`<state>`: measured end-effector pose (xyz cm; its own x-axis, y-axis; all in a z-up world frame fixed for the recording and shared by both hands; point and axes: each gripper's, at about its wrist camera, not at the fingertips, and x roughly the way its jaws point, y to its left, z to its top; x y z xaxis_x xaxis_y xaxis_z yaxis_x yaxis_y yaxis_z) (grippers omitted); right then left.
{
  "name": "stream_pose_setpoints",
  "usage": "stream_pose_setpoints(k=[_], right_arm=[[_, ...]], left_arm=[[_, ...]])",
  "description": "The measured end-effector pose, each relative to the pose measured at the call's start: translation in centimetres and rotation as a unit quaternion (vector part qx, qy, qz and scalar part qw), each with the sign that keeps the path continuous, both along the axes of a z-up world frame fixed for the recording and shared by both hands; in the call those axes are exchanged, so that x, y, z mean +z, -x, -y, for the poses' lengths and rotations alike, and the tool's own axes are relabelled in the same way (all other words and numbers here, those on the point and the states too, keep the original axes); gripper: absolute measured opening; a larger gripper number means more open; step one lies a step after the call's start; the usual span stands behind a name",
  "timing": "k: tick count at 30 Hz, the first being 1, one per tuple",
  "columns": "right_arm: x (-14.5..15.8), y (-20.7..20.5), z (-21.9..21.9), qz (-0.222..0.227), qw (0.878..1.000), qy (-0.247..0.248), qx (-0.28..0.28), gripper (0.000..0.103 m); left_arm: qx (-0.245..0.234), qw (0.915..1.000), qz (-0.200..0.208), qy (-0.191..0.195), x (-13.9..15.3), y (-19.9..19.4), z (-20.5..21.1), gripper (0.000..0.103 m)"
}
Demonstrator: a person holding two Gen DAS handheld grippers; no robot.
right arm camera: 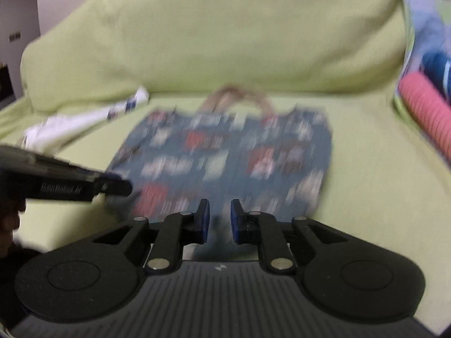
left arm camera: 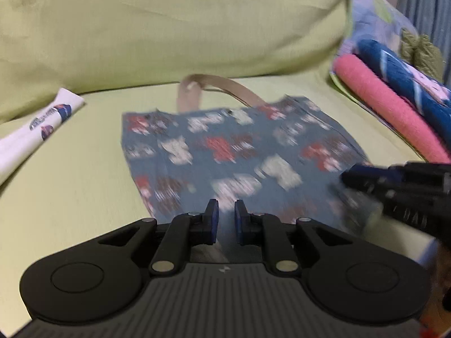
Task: Fold shopping bag
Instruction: 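Open both grippers and release the flattened tote bag, then pull both grippers back from the tote bag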
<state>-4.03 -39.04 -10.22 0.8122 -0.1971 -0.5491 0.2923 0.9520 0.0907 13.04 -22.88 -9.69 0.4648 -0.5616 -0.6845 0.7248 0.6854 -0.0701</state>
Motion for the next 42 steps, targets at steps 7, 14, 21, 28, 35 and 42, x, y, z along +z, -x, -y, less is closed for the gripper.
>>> stream_pose_setpoints(k=[7,14,21,28,35,42], right_arm=[[-2.6,-4.6,4.0,-0.045,0.998,0.013,-0.030,0.011],[-1.0,-2.6,2.0,-0.021,0.998,0.003,-0.067,0.015],[-3.3,-0.5,-1.4,-0.050,0.998,0.000,-0.042,0.019],[-1.0,0.0,-1.1,-0.052,0.996,-0.038,-0.063,0.021],[0.9,3.7,-1.9,-0.033,0.991,-0.081,-0.097,0.041],[2.6,5.9,-3.3,-0.031,0.990,-0.086,-0.107,0.072]], left_arm=[[0.049,0.9971,-0.057,0.012,-2.7,-3.4,-0.4,0.017],[0.051,0.9974,-0.048,0.019,-0.3,0.4,-0.8,0.022],[0.045,0.9972,-0.057,-0.016,-2.2,2.5,0.2,0.035],[0.064,0.9953,-0.073,-0.008,0.8,4.0,-1.0,0.044],[0.057,0.9968,-0.057,0.002,3.1,7.7,-3.2,0.056],[0.076,0.9967,-0.023,0.017,5.8,10.4,-5.4,0.070]])
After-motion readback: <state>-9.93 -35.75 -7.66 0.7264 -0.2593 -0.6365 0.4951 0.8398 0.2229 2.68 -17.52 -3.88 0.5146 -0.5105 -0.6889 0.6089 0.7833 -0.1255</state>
